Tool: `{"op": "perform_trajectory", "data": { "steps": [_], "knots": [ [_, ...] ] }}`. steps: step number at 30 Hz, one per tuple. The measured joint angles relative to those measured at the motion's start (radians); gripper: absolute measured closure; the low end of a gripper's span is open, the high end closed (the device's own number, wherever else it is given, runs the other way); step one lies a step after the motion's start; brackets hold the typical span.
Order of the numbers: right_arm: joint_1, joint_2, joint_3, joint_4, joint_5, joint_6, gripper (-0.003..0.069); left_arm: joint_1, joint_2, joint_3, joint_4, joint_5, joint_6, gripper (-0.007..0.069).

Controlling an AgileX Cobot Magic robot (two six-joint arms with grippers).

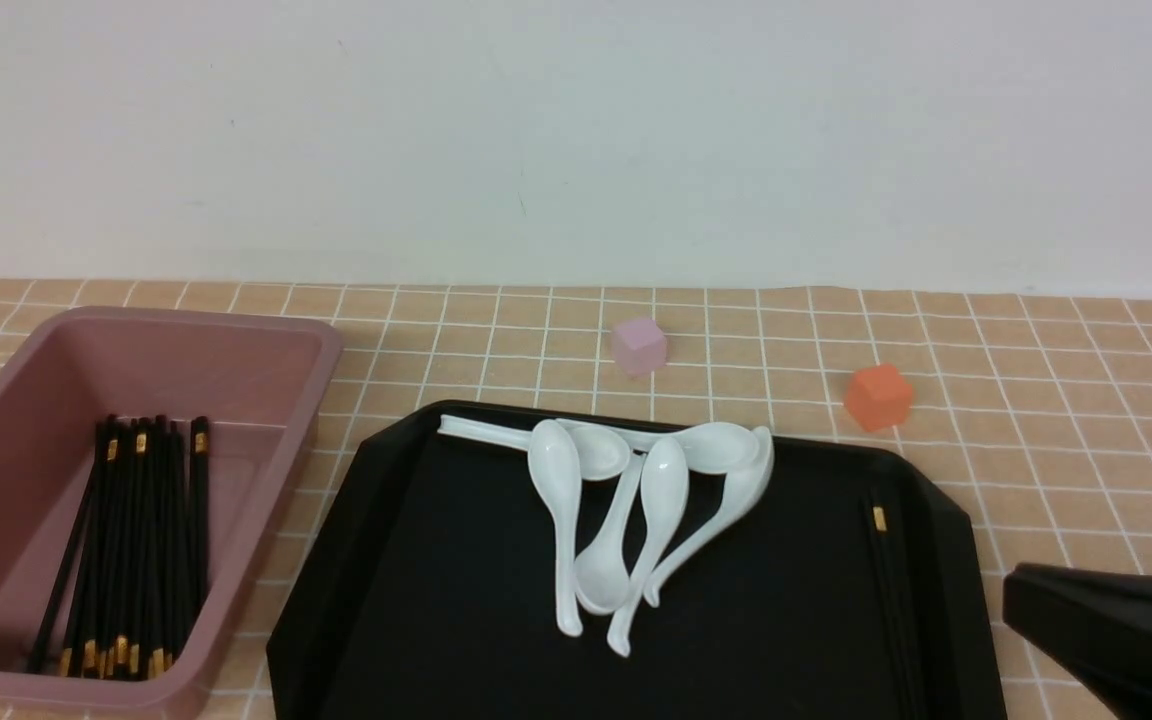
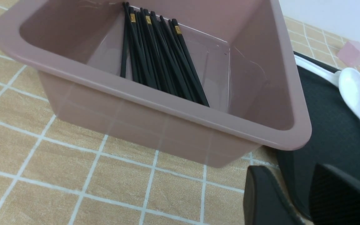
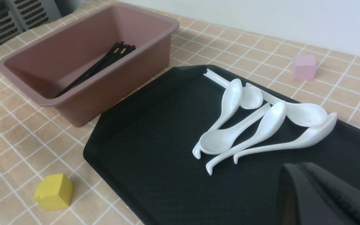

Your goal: On brown tablecloth take chopsticks from black tray and put them in box.

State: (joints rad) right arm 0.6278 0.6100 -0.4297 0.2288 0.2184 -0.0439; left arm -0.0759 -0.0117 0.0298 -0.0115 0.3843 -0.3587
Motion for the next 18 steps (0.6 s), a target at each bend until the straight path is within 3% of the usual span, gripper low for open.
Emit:
{"op": "perform_trajectory", "data": {
  "steps": [6,11,14,18],
  "knots": [
    [0.000,-0.003,0.000,-0.007,0.000,0.000,0.0652,0.000,0.000,0.000,0.000,0.000,0.000,0.0385],
    [-0.019,-0.055,0.007,-0.101,-0.003,-0.018,0.0647,0.000,0.000,0.000,0.000,0.000,0.000,0.0385],
    [-0.106,-0.112,0.045,-0.147,-0.015,-0.019,0.0644,0.000,0.000,0.000,0.000,0.000,0.000,0.0385],
    [-0.303,-0.237,0.146,-0.164,-0.014,0.016,0.0641,0.000,0.000,0.000,0.000,0.000,0.000,0.0385]
  ]
}}
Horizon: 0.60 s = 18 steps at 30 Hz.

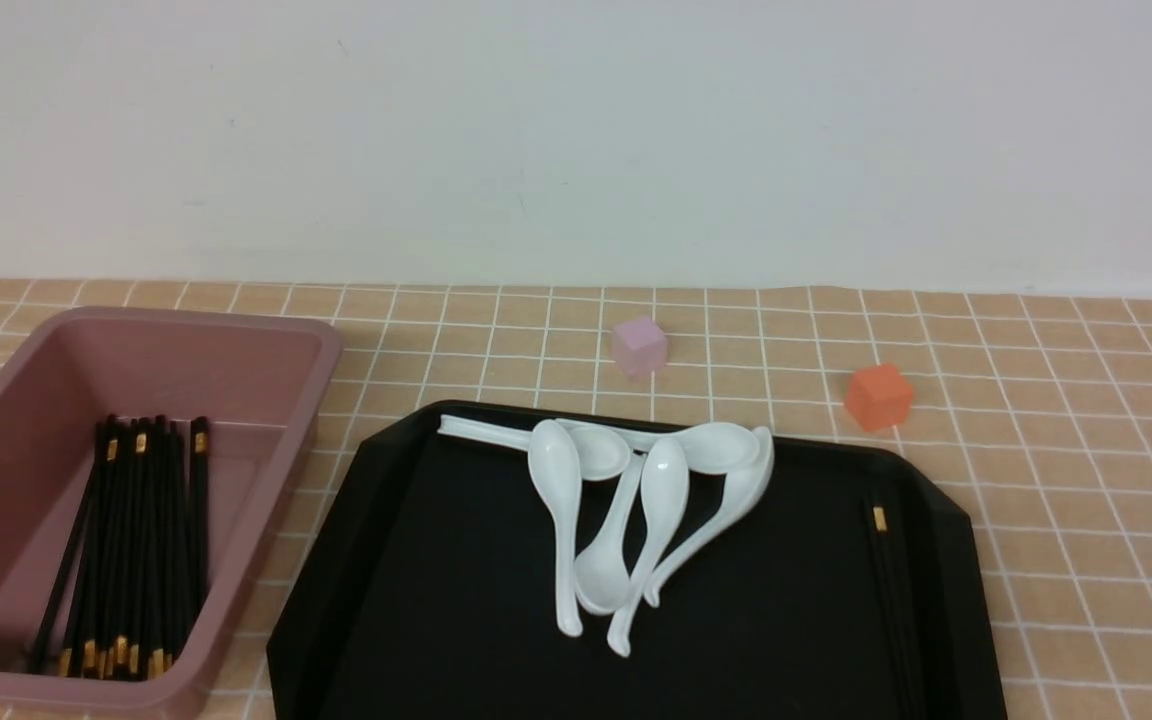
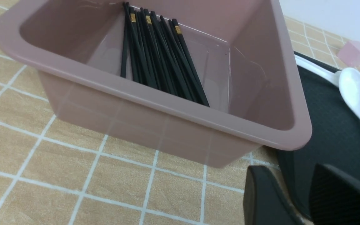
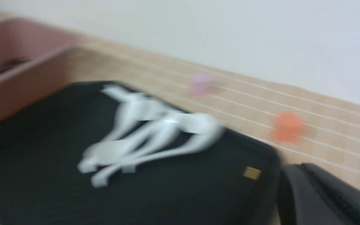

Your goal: On brown tablecloth take chopsticks from black tray and put them in box.

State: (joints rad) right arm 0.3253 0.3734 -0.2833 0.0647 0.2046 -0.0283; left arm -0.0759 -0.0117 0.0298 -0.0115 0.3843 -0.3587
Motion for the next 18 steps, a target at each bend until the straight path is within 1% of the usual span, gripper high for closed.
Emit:
{"op": "perform_trajectory", "data": {
  "steps": [2,6,9,11,13,16,18],
  "knots": [
    [-0.101,-0.088,0.060,-0.011,0.000,0.019,0.0639,0.000,0.000,0.000,0.000,0.000,0.000,0.0385],
    [-0.265,-0.252,0.170,-0.025,0.000,0.028,0.0636,0.000,0.000,0.000,0.000,0.000,0.000,0.0385],
    [-0.347,-0.345,0.247,-0.026,0.001,0.028,0.0633,0.000,0.000,0.000,0.000,0.000,0.000,0.0385],
    [-0.374,-0.377,0.293,-0.021,0.007,0.028,0.0630,0.000,0.000,0.000,0.000,0.000,0.000,0.0385],
    [-0.380,-0.382,0.308,-0.009,0.030,0.028,0.0627,0.000,0.000,0.000,0.000,0.000,0.000,0.0385],
    [-0.371,-0.382,0.308,0.000,0.067,0.028,0.0625,0.000,0.000,0.000,0.000,0.000,0.000,0.0385],
    [-0.348,-0.382,0.308,0.001,0.100,0.028,0.0623,0.000,0.000,0.000,0.000,0.000,0.000,0.0385]
  ]
}}
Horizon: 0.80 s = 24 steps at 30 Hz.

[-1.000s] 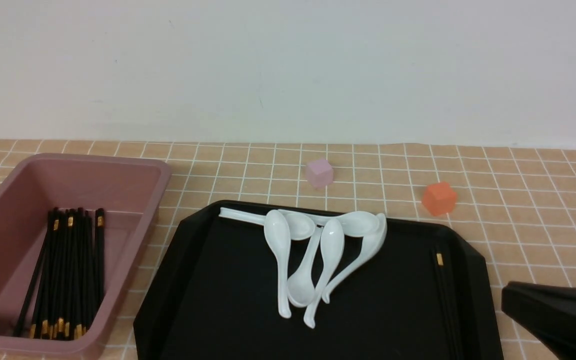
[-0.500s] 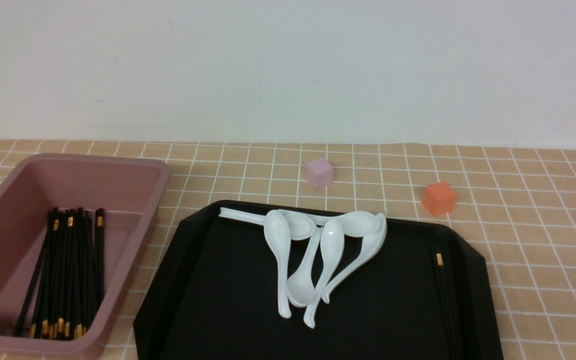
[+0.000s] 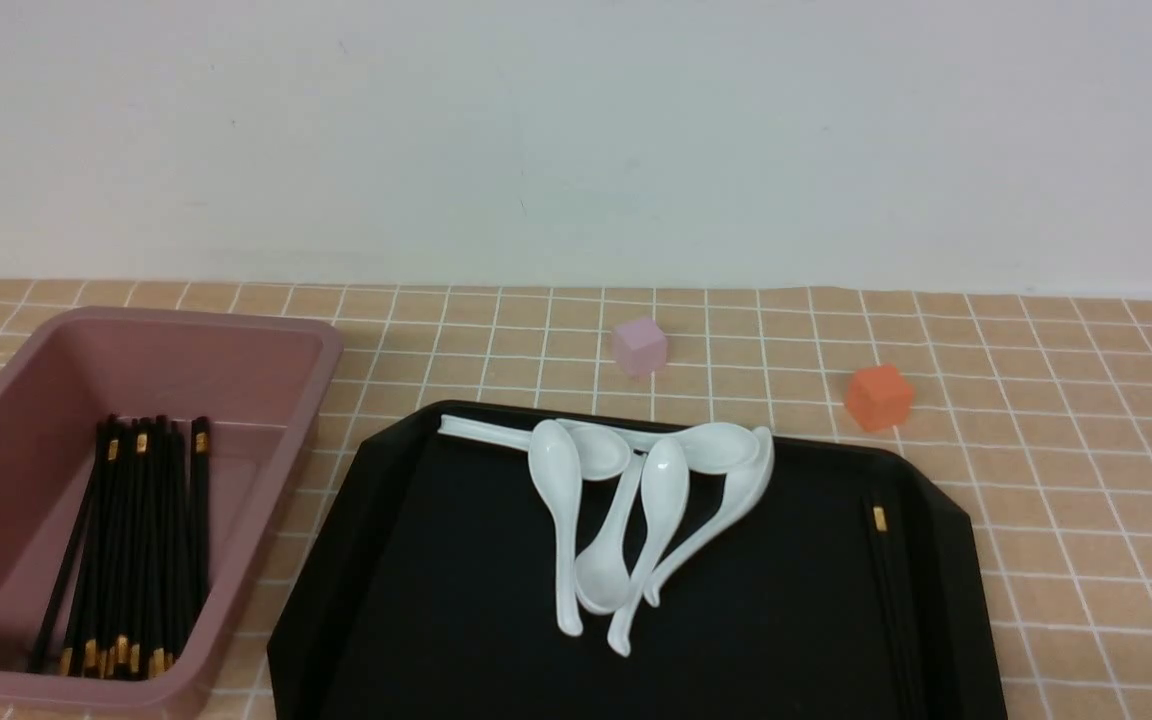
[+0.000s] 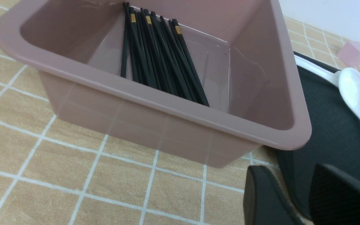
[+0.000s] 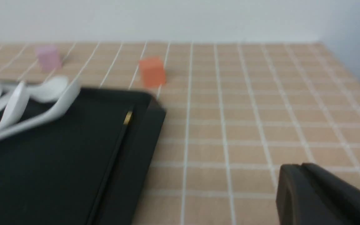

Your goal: On brown tablecloth take chopsticks from black tray and put them in box.

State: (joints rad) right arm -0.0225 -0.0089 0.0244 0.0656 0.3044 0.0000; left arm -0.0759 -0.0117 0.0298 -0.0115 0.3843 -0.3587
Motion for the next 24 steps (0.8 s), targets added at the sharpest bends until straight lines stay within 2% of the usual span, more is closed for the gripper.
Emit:
{"op": "perform_trajectory", "data": {
  "steps": [8,24],
  "knots": [
    [0.092,0.000,-0.001,-0.027,0.036,0.000,0.0618,0.000,0.000,0.000,0.000,0.000,0.000,0.0385],
    [0.094,-0.001,-0.006,-0.027,0.058,0.000,0.0592,0.000,0.000,0.000,0.000,0.000,0.000,0.0385]
  ]
}}
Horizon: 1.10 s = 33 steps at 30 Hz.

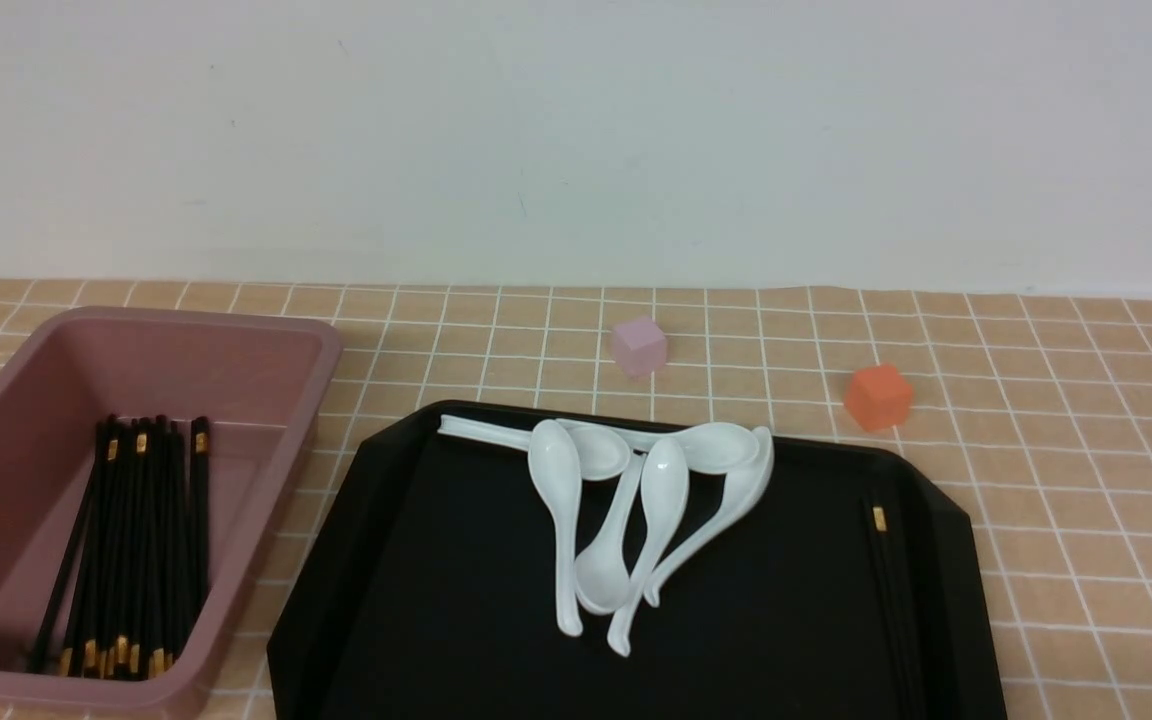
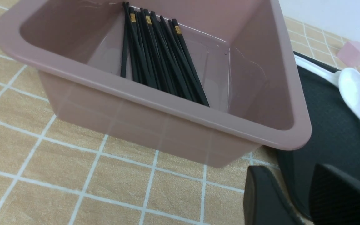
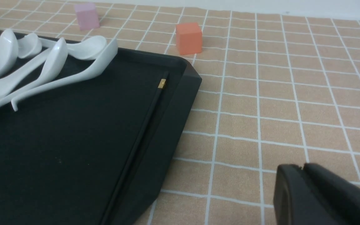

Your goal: On brown tablecloth take chopsticks from black tray and put them in box.

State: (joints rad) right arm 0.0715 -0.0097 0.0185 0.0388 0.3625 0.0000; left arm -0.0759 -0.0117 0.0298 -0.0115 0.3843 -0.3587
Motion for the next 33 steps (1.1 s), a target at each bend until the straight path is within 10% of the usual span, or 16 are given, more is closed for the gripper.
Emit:
{"op": "perform_trajectory", "data": {
  "steps": [33],
  "knots": [
    [0.000,0.000,0.000,0.000,0.002,0.000,0.0554,0.000,0.000,0.000,0.000,0.000,0.000,0.0385]
  ]
}}
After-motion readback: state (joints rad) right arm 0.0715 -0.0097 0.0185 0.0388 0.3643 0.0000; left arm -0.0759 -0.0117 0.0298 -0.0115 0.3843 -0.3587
